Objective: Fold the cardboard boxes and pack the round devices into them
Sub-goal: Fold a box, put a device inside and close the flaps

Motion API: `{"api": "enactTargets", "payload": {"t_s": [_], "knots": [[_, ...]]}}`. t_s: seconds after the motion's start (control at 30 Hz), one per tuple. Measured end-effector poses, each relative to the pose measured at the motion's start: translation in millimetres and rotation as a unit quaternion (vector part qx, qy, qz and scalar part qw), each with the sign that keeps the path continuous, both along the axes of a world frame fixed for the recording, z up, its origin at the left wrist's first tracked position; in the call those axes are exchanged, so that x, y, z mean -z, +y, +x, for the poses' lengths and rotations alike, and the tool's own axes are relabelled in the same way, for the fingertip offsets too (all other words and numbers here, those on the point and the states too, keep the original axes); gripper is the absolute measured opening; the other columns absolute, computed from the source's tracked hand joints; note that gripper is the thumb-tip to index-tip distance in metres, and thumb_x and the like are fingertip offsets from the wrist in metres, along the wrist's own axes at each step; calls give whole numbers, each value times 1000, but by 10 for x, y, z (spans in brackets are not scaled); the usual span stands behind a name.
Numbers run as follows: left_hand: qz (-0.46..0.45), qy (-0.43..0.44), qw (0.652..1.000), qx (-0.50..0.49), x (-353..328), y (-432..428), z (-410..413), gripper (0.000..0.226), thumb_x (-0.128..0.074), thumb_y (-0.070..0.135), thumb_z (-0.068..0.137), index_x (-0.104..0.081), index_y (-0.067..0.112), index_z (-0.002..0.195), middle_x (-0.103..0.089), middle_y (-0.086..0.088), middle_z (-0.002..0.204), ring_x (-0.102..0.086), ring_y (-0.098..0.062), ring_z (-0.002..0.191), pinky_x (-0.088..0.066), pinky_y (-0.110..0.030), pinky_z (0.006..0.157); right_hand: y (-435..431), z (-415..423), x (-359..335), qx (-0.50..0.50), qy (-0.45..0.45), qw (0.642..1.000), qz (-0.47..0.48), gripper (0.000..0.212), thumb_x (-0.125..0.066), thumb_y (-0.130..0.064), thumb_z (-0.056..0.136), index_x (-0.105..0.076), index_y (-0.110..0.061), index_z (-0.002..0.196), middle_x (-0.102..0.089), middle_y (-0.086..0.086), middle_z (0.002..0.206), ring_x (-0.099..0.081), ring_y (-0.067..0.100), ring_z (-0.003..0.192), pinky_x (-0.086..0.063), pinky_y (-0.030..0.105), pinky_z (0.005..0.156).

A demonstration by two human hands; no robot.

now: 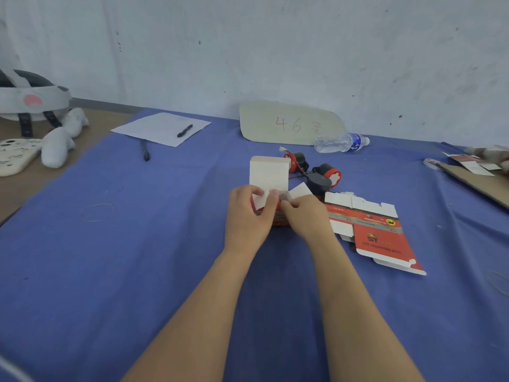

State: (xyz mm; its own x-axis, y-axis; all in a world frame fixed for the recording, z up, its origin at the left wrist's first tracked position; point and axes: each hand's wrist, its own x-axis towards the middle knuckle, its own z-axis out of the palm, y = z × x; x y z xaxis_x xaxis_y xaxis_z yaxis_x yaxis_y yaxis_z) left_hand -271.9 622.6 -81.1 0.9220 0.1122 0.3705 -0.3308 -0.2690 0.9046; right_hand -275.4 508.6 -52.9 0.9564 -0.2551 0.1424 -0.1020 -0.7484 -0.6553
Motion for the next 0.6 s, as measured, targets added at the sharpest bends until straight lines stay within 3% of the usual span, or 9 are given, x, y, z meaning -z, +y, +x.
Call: {"api": "enactTargets", "payload": {"t_s": [0.07,0.13,0.2,0.3,0.37,0.47,0.6], "knots": [[15,9,1000,-3,12,3,5,6,-51,22,97,-57,20,95,-45,3,113,-46,11,85,-34,-5,69,23,6,19,20,-16,1000,15,36,-54,-21,90,-49,-12,55,-43,-1,53,-40,14,53,-24,23,45],[32,19,999,-12,21,13,14,14,-47,12,96,-59,16,104,-44,-1,119,-48,1,82,-35,-10,72,46,-3,26,34,-38,998,30,10,-57,-21,88,-61,-13,83,-53,-2,70,-49,16,68,-28,22,47],[15,33,999,-13,3,18,14,27,-48,9,95,-52,15,121,-44,-1,123,-50,-6,94,-41,-19,83,62,-13,45,49,-60,994,82,28,-59,-18,87,-50,-18,114,-52,-2,88,-50,18,81,-31,22,51],[-54,63,997,-4,-24,29,24,64,-50,7,94,-19,18,149,-47,6,118,-48,-10,108,-42,-24,90,94,-24,48,27,-122,980,155,54,-59,-21,90,-36,-25,138,-54,-9,94,-52,14,87,-37,19,59],[-53,75,996,-6,-14,55,50,76,-51,9,94,-5,21,153,-47,12,112,-44,-11,113,-40,-26,93,116,-17,42,6,-153,969,194,51,-55,-28,94,-37,-25,141,-59,-18,99,-52,1,85,-37,8,62],[-37,85,996,-11,-8,71,83,68,-52,13,94,-16,20,152,-45,16,114,-45,-22,121,-43,-37,100,84,13,80,-31,-150,974,167,25,-46,-24,99,-59,-17,119,-67,-8,102,-58,1,90,-38,-1,63],[-80,67,994,21,-5,82,78,43,-52,6,92,-43,28,128,-51,10,118,-57,-15,96,-45,-17,72,58,47,152,-23,-119,977,177,25,-50,-9,95,-55,-15,119,-60,1,111,-57,14,101,-39,8,65]]}}
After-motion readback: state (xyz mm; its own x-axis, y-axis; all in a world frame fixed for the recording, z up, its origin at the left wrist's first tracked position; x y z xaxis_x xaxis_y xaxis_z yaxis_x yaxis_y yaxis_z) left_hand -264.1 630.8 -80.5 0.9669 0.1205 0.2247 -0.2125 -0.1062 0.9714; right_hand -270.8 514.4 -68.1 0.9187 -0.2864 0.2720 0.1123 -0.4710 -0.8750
